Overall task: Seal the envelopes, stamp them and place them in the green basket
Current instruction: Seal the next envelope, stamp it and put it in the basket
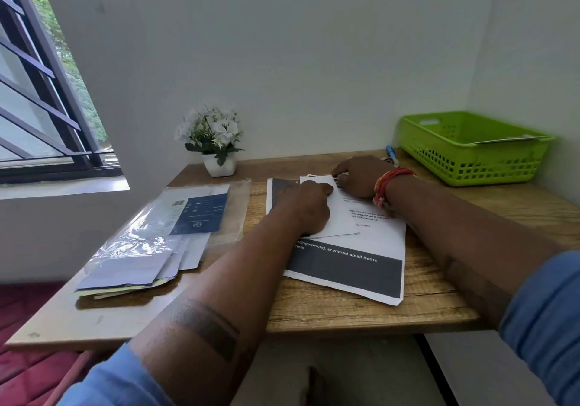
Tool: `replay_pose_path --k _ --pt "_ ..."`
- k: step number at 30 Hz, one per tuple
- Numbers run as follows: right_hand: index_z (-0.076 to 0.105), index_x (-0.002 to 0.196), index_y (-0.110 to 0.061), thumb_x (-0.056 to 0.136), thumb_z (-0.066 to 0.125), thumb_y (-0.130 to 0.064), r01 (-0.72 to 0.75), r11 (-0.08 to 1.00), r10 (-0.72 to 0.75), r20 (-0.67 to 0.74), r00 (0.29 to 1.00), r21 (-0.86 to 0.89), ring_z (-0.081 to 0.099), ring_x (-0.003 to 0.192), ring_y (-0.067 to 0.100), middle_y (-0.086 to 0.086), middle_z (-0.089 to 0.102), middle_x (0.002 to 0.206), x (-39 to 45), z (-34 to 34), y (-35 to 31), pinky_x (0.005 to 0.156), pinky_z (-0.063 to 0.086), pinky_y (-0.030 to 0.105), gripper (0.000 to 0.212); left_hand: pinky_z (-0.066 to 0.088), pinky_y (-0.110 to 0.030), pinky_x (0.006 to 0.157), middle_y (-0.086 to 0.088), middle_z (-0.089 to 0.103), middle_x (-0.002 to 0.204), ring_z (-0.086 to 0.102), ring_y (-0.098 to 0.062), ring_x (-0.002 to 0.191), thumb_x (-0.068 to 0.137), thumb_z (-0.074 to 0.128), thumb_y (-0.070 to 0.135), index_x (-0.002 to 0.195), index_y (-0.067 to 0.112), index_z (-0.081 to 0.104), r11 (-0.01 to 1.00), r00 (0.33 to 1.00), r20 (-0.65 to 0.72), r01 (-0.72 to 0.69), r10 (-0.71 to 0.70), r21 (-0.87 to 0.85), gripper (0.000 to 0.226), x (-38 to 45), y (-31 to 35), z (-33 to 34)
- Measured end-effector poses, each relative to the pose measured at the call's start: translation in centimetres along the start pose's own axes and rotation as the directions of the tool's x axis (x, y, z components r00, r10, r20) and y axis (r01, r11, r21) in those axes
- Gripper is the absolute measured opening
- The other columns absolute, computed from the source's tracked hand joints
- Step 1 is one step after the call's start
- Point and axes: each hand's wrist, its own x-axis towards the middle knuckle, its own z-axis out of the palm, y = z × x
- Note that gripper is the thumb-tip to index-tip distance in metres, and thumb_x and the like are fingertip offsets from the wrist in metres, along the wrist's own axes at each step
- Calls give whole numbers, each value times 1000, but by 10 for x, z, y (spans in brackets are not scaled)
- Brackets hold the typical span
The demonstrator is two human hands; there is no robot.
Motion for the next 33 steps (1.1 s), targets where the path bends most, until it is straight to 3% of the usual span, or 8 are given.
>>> replay_pose_path --k 6,10,17,19,22,24,27,33 --pt "74 105 -21 94 59 -41 -45 978 60 -69 996 204 59 96 17 -3 66 105 6 4 6 80 42 28 27 36 -45 113 -7 46 151 44 -33 136 96 42 19 146 33 47 999 999 -54 -11 9 -52 52 -1 5 -2" --pt "71 92 -19 86 70 -28 -64 950 115 -151 982 307 63 91 17 -3 67 93 13 9 8 73 41 25 10 38 -43 111 -7 49 145 49 -31 131 95 48 21 139 32 53 994 996 -91 -27 18 -102 46 -1 9 -1" --pt "67 90 -22 91 64 -27 -36 829 254 -317 914 559 65 87 18 -1 69 101 15 1 13 75 51 30 6 35 -30 104 -8 54 140 48 -24 130 96 61 39 137 22 58 982 990 -133 -60 36 -181 45 -4 8 -9" --pt "67 103 -20 91 65 -32 -71 800 279 -264 923 596 67 88 21 4 68 111 11 -3 13 77 56 35 18 35 -30 105 -10 51 145 47 -26 133 98 60 39 141 20 55 984 995 -99 -49 32 -173 47 -6 10 -11" --pt "58 131 -9 86 73 -39 -166 891 214 -68 974 423 63 108 29 12 61 129 -1 -10 10 91 52 37 57 40 -38 108 -8 51 146 49 -28 131 100 53 42 140 25 56 992 998 -63 -24 16 -123 44 -8 14 -11" --pt "50 139 -14 82 78 -36 -173 933 193 -31 981 316 57 117 25 7 54 138 -7 -13 7 93 47 32 67 41 -45 107 -7 51 146 49 -28 130 100 50 46 141 29 54 995 999 -45 -7 2 -105 44 -9 15 -11" --pt "53 133 -18 78 82 -31 -203 890 256 -78 964 407 58 114 22 5 56 134 -11 -13 8 92 48 32 64 41 -46 108 -5 51 144 50 -28 130 100 51 47 142 30 50 990 999 -33 -8 3 -139 45 -13 16 -12" --pt "66 117 -4 82 77 -21 -236 786 395 -170 903 572 64 105 27 11 67 121 -17 -18 11 87 50 33 40 36 -29 102 0 50 147 49 -20 130 97 59 45 143 27 52 972 995 18 -97 103 -213 50 -25 12 -21"
